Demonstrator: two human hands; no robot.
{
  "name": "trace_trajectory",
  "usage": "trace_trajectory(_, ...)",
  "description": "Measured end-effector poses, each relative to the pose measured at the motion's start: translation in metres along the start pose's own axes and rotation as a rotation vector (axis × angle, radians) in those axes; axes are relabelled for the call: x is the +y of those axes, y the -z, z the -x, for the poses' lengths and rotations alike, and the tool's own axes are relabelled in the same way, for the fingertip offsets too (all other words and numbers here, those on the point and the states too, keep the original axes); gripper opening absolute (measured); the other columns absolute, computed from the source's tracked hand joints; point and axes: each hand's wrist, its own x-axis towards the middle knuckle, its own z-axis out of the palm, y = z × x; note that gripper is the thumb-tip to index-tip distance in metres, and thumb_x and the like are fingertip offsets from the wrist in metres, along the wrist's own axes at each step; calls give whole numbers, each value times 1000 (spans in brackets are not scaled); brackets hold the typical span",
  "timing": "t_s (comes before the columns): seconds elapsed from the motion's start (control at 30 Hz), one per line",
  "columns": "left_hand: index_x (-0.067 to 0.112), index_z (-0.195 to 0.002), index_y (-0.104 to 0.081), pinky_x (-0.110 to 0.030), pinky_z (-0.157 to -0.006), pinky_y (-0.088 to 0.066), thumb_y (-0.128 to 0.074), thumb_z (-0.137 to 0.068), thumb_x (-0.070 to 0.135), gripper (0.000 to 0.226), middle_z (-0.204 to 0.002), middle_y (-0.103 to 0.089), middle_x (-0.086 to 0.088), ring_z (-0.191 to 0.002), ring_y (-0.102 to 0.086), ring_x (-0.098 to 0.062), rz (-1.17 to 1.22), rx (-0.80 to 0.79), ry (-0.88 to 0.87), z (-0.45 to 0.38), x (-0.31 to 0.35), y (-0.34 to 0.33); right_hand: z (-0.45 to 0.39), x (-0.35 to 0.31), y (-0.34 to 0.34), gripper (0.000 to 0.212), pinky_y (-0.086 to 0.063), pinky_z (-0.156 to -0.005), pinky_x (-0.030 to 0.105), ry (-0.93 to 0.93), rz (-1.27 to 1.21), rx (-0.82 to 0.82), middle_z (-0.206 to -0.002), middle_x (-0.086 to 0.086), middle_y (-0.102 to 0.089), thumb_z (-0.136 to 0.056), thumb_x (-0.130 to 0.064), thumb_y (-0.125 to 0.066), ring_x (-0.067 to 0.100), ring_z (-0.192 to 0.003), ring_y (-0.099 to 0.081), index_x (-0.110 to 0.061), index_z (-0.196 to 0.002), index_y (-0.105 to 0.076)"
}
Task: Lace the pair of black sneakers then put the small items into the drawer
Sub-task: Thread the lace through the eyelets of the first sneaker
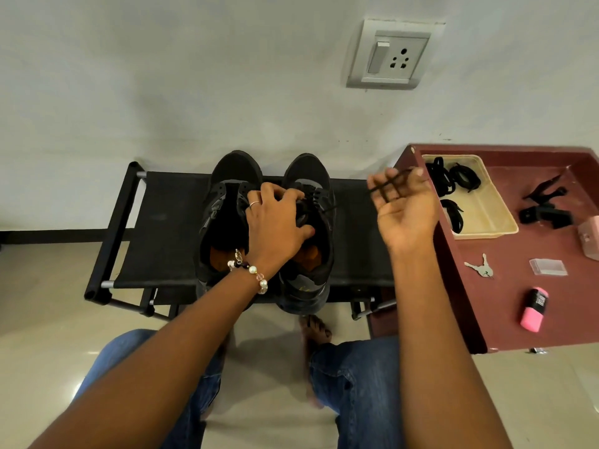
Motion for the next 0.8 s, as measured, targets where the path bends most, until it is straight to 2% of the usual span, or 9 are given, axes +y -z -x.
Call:
trace_trajectory(0.1,24,-137,-46,-40,-104,-33,-74,-79,39,66,-137,-35,-9,-128,-29,-32,-99,2,7,1,-1,-4,-3,7,3,14,-39,-48,22,111,425,-13,-64,-2,-54,-100,-16,-53,9,-52,-43,-17,-87,-59)
trace_trajectory(0.2,17,-140,-40,-41,-107,-33,-74,-80,33,71,-144,-30,-15,-134,-25,-35,-74,-6,28,-1,0,-7,-8,22,8,10,-49,-73,22,220,1252,-270,-85,-6,-67,-91,-21,-68,6,-76,-59,-16,-99,-72)
trace_trajectory(0.3,11,-144,-34,-41,-111,-28,-74,-81,29,77,-147,-25,-19,-138,-21,-37,24,-43,66,-3,-1,-8,-6,30,8,16,-45,-84,23,102,1646,-465,-97,0,-71,-89,-19,-70,9,-93,-61,-12,-102,-75)
trace_trajectory(0.43,10,-148,-25,-43,-112,-27,-75,-81,25,86,-148,-22,-19,-139,-20,-39,157,-87,111,-5,-2,-9,-12,26,9,13,-46,-79,25,114,1463,-311,-87,-1,-70,-92,-17,-66,9,-88,-62,-14,-83,-73)
trace_trajectory(0.53,9,-150,-22,-42,-110,-30,-76,-80,24,90,-148,-22,-17,-138,-23,-39,234,-113,150,-7,-4,-11,-15,17,8,25,-40,-60,22,51,767,-159,-83,5,-69,-101,-14,-47,9,-73,-62,-11,-81,-62)
trace_trajectory(0.6,8,-150,-20,-43,-110,-31,-77,-79,24,92,-148,-23,-17,-137,-26,-40,252,-108,155,-7,-5,-12,-14,2,7,27,-38,-58,22,8,201,-141,-85,7,-72,-104,-18,-39,18,-82,-67,-13,-83,-57)
trace_trajectory(0.67,7,-151,-16,-43,-109,-33,-78,-78,23,97,-148,-26,-18,-136,-31,-39,292,-108,167,-8,-5,-12,-13,-7,9,27,-38,-61,23,3,-116,-99,-75,1,-68,-103,-23,-41,16,-71,-65,-17,-81,-56)
trace_trajectory(0.73,7,-152,-9,-41,-108,-35,-80,-77,20,104,-148,-31,-19,-135,-35,-37,384,-135,220,-9,-5,-13,-12,-6,9,22,-36,-56,20,22,-56,-47,-65,-2,-55,-101,-20,-48,9,-53,-50,-19,-81,-56)
trace_trajectory(0.8,8,-153,-5,-39,-105,-39,-80,-76,18,108,-146,-38,-17,-133,-41,-34,485,-171,306,-9,-6,-15,-12,0,8,11,-35,-48,17,101,408,-77,-66,-5,-52,-97,-14,-58,5,-51,-44,-17,-86,-60)
